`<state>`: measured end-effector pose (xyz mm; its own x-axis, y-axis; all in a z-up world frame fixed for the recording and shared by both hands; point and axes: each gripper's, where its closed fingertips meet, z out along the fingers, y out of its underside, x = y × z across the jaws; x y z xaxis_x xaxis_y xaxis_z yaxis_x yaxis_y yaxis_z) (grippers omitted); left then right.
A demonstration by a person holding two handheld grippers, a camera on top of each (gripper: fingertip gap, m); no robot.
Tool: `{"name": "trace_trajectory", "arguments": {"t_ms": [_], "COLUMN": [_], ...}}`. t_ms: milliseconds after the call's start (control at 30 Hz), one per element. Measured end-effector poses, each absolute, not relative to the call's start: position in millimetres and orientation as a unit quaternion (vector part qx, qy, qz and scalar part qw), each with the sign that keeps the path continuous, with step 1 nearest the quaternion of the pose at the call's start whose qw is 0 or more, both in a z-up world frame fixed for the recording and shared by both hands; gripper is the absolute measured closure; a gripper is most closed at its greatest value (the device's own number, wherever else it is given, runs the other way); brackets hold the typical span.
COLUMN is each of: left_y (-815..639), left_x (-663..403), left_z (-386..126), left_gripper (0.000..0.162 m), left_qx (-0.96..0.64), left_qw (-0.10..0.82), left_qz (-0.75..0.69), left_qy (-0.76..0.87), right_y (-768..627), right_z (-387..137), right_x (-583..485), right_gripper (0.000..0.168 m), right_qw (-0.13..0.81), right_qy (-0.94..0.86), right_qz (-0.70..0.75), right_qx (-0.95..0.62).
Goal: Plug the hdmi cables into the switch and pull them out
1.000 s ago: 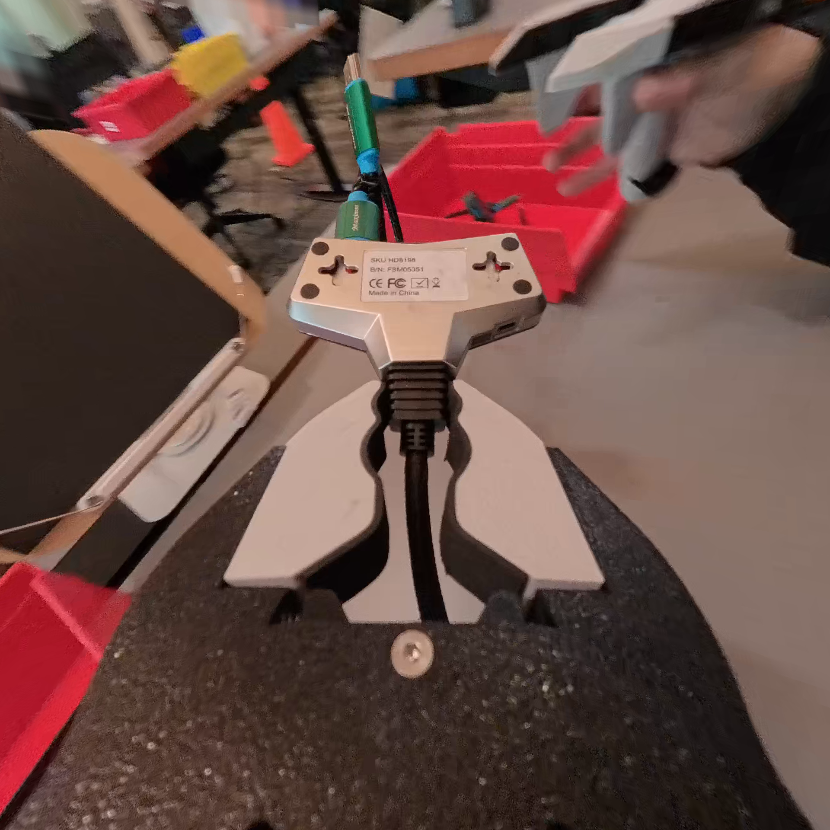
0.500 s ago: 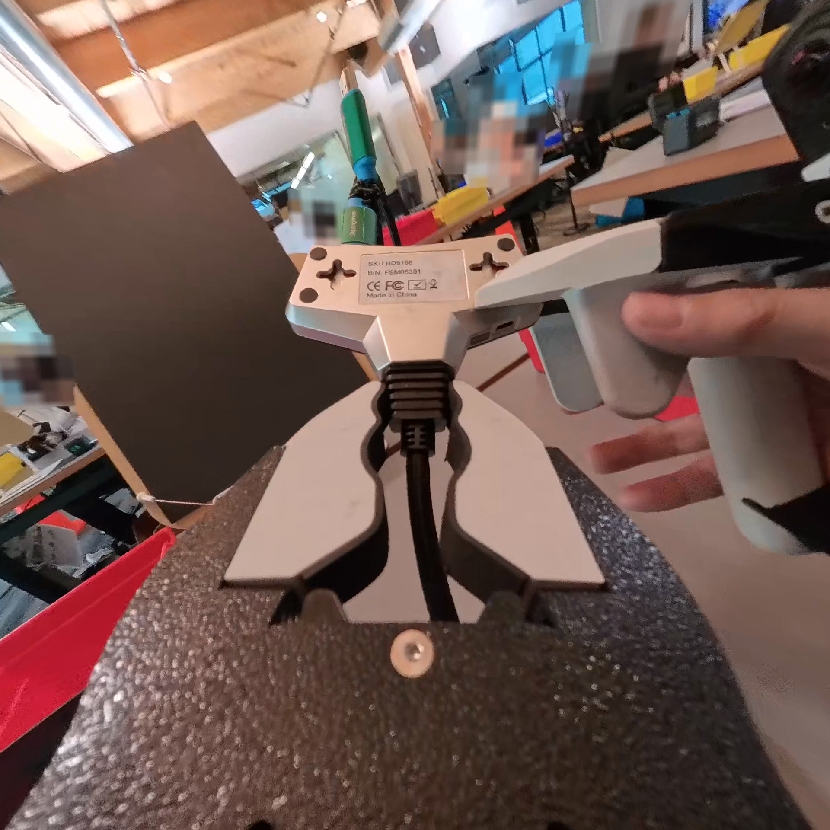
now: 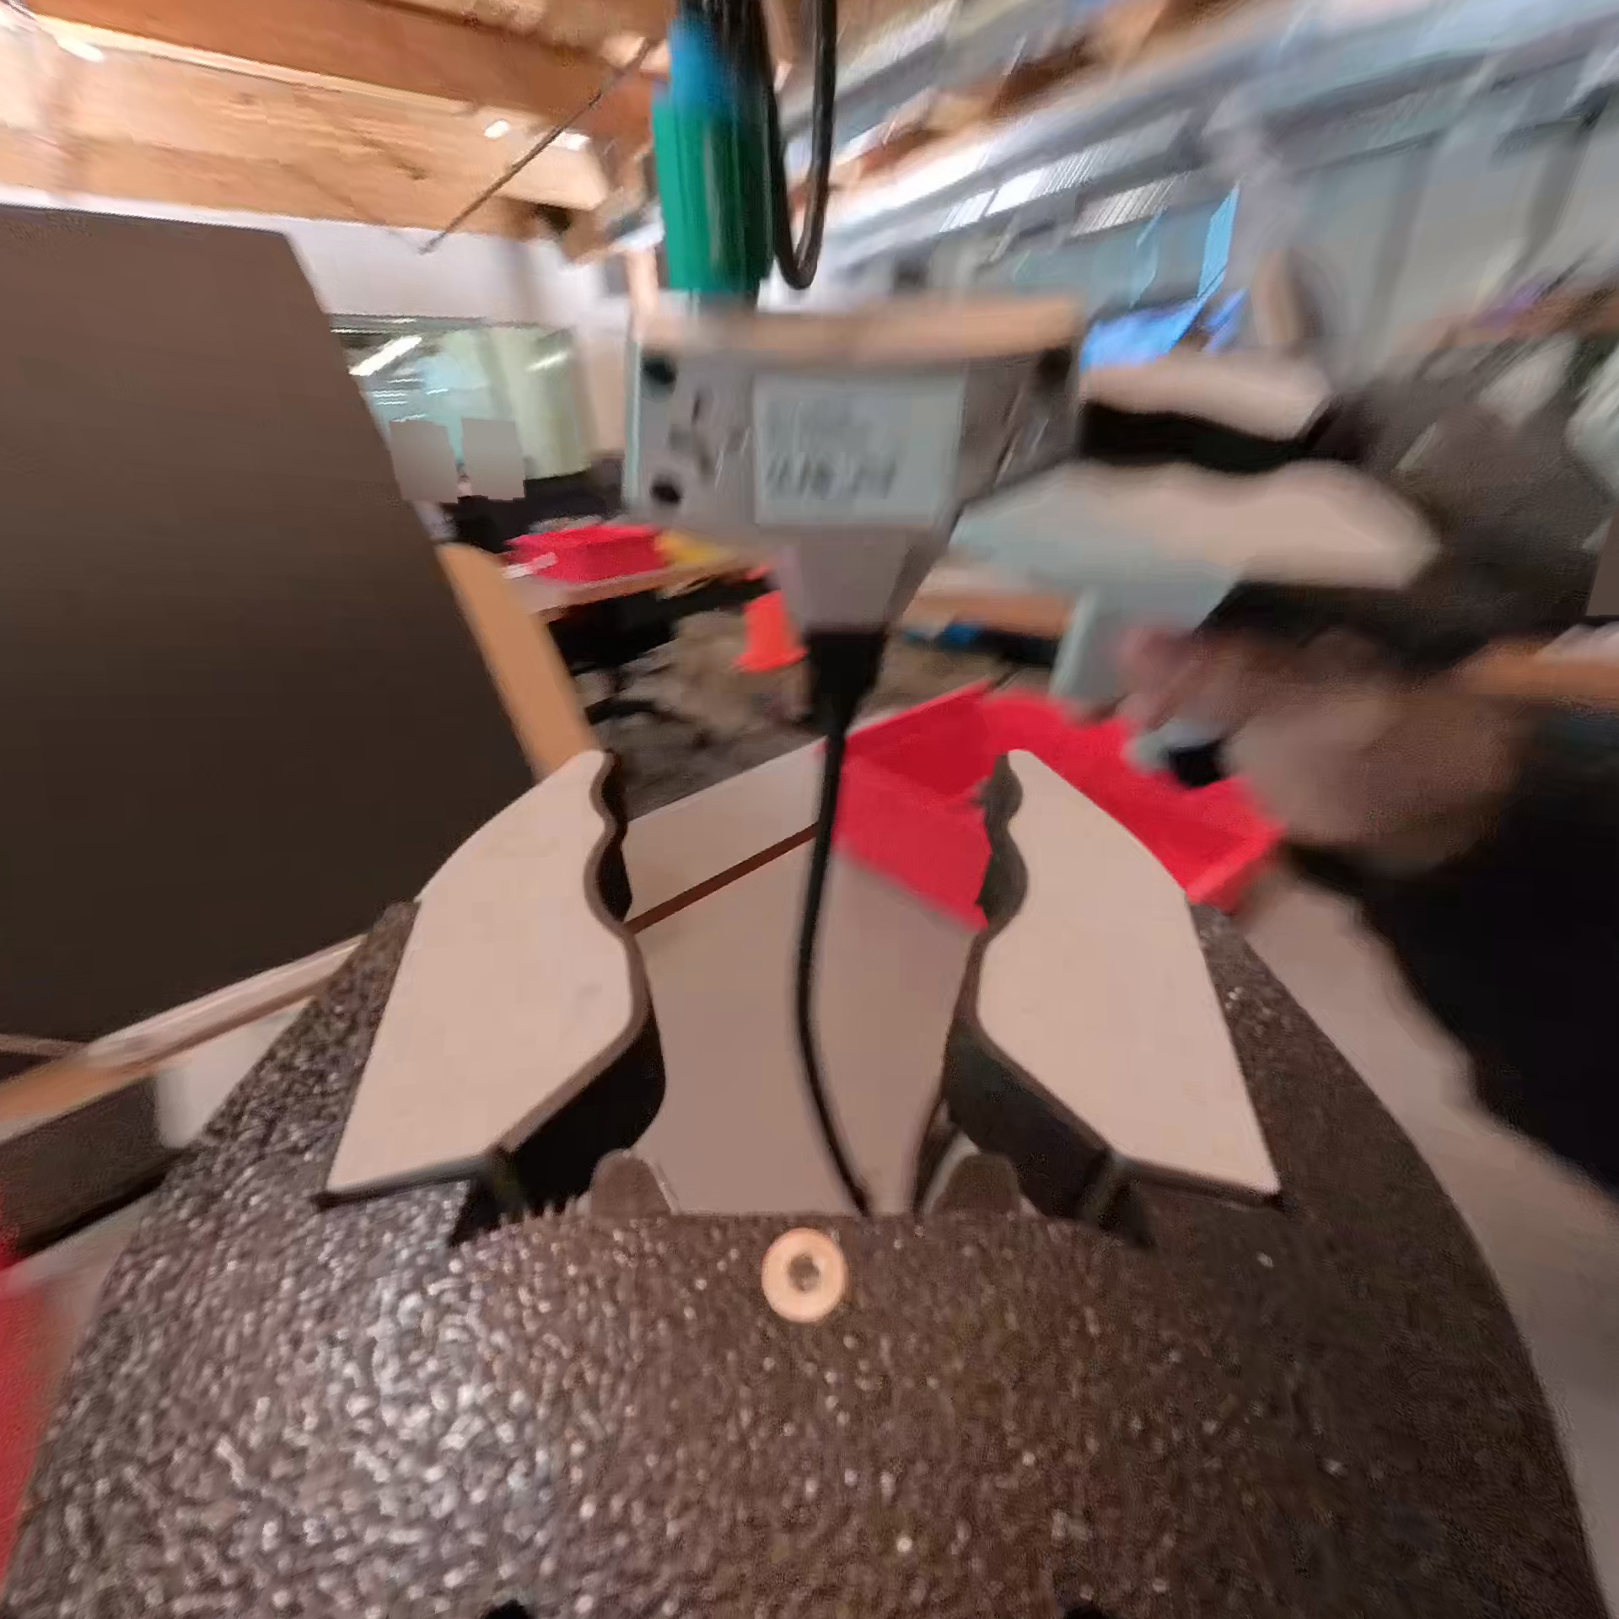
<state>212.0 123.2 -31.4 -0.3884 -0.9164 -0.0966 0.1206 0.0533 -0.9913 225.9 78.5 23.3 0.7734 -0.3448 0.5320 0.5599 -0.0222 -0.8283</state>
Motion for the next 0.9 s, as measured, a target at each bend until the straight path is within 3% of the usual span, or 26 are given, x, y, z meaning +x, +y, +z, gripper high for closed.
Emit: {"name": "trace_trajectory", "arguments": {"t_ms": [167,300,433,533,633,767,833,900], "left_y": [110.9,131.7,130.4,126.2,120.5,116.9,117.7,118.5], "left_x": [195.1,199.3,215.4,220.5,221.8,219.6,219.0,217.7], "left_z": [19.8,21.5,-15.9,-29.0,-41.6,-57.8,-68.2,-77.4], "left_gripper": [0.054,0.089,0.086,0.100,0.119,0.139,0.139,0.139], "left_qx": [-0.358,-0.399,-0.467,-0.479,-0.473,-0.461,-0.470,-0.478], "left_qw": [0.281,0.190,0.140,0.088,0.003,-0.096,-0.128,-0.161], "left_qz": [-0.744,-0.809,-0.767,-0.774,-0.793,-0.803,-0.792,-0.781], "left_qy": [0.490,0.388,0.418,0.404,0.384,0.365,0.368,0.368], "right_y": [107.6,120.0,127.0,129.8,129.4,121.6,105.0,85.7], "right_z": [19.5,0.4,-27.8,-40.1,-57.3,-81.9,-67.2,-42.8], "right_x": [211.8,203.9,191.6,186.0,185.0,180.1,183.8,187.1], "right_gripper": [0.144,0.145,0.146,0.145,0.141,0.123,0.127,0.149], "right_qw": [0.544,0.468,0.412,0.390,0.407,0.451,0.491,0.550], "right_qy": [-0.208,-0.264,-0.332,-0.352,-0.343,-0.309,-0.265,-0.225], "right_qz": [-0.521,-0.591,-0.616,-0.628,-0.583,-0.445,-0.416,-0.393], "right_qx": [-0.625,-0.602,-0.584,-0.574,-0.614,-0.710,-0.718,-0.702]}}
